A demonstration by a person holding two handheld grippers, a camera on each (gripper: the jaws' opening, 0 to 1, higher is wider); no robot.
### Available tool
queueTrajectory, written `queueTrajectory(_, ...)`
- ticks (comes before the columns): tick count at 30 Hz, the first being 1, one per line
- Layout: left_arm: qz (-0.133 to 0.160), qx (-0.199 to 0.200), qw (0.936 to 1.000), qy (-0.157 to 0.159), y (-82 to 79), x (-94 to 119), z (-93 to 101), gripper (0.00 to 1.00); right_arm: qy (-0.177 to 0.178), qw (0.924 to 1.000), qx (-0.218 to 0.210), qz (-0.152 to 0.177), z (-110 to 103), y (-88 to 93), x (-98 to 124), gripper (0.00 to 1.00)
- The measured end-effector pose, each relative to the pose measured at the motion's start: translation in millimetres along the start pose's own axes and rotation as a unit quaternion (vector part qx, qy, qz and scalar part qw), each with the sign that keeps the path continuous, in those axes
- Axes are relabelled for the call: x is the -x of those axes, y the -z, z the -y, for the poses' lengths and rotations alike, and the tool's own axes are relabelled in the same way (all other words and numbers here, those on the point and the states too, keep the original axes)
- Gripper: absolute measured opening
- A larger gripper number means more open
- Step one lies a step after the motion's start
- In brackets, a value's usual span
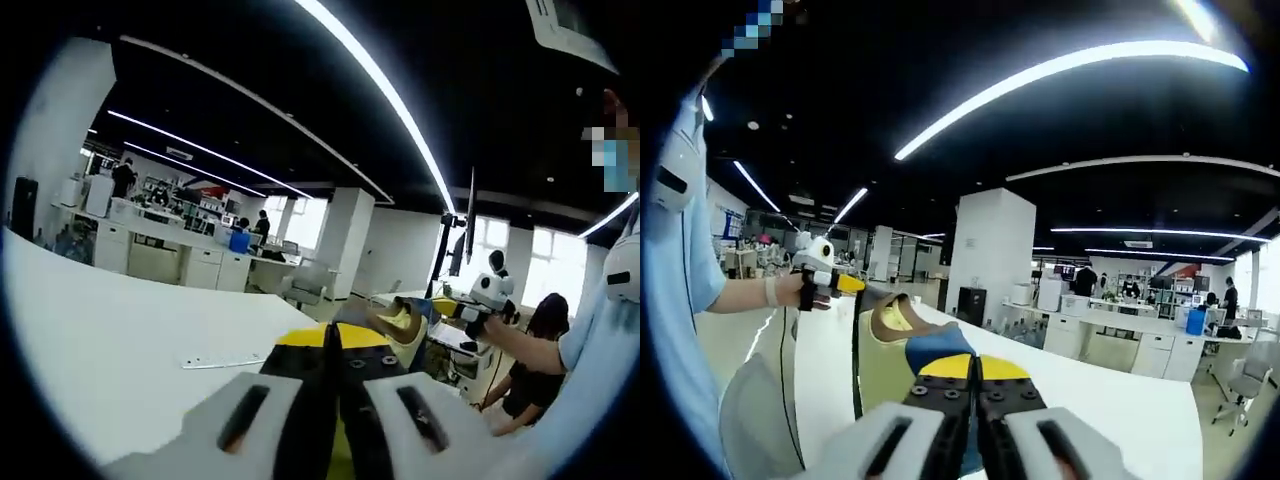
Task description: Fold the garment on the visible template until the final outline fits inside the template.
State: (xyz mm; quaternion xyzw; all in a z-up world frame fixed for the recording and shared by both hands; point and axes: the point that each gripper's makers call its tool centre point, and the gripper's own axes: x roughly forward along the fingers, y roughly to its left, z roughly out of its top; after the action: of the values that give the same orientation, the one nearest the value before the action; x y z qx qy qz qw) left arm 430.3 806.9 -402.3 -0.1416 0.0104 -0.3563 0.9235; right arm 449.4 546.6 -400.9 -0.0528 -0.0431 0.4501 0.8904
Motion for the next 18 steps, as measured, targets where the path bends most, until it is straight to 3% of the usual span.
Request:
queueTrajectory(8,-0.030,0.008,0.9992,-0.027,31.7,-15.0,-33.8,0.00,-0.001,0.9989,-0.021,-0.043,15.4,39.4,-21.5,0.00)
queueTrajectory(18,-0.052,0.058,0.9949,-0.065,75.0,-45.4,-93.7,0.00,-0.012,0.9939,-0.044,-0.100,47.3,95.4,-66.8,0.00)
